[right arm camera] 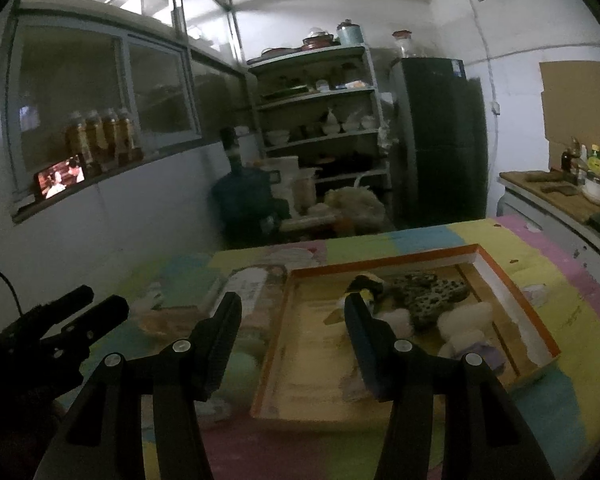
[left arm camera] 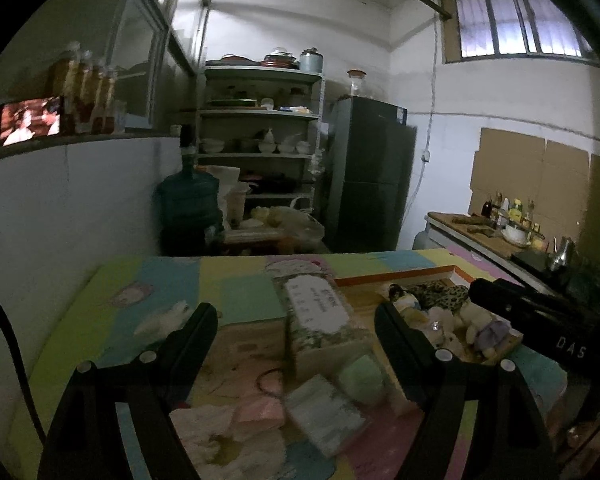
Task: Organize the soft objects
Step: 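Withdraw both tools from the tray toward the pile of items, then grasp the white dotted cloth with the left tool while the right tool grasps the pink wrapped stick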
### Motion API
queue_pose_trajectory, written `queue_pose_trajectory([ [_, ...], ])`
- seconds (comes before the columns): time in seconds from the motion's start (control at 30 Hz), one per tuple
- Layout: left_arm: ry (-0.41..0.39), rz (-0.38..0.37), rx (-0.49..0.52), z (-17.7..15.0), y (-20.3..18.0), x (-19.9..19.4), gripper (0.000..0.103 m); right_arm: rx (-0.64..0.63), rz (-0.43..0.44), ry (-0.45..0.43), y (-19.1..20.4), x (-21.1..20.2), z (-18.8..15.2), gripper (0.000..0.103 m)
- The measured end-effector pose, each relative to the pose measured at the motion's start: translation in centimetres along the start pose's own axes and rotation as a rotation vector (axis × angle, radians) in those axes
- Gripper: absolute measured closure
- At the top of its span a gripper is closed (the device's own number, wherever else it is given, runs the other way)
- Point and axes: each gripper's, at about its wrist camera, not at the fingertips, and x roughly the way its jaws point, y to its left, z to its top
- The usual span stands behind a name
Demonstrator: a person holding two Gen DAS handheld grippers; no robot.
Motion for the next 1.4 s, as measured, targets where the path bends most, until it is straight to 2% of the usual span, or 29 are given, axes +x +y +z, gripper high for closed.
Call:
queue_pose_trajectory([
  [0.4, -0.006, 0.066, -0.046, -1.3, 4.8, -2.5, 0.023, -0.045, 0.079, 0.014, 3.8, -0.2, -1.8, 0.048],
  [0.8, 0.042, 0.061, -0.037, -3.6, 6.9, -2.8, 0.022, -0.077, 0.123, 0.042, 6.5, 0.7, -3.4, 0.048],
  [0.97, 0.083, 0.062, -0.037, -5.2, 7.8, -2.3, 0.023, -0.095, 0.137, 0.075, 7.5, 1.7, -4.3, 0.048],
  [1.4, 0.256, 0.064, -0.066, -9.8, 9.4, 1.9, 0.023, -0.112, 0.155, 0.125, 9.1, 3.4, -5.7, 0.048],
])
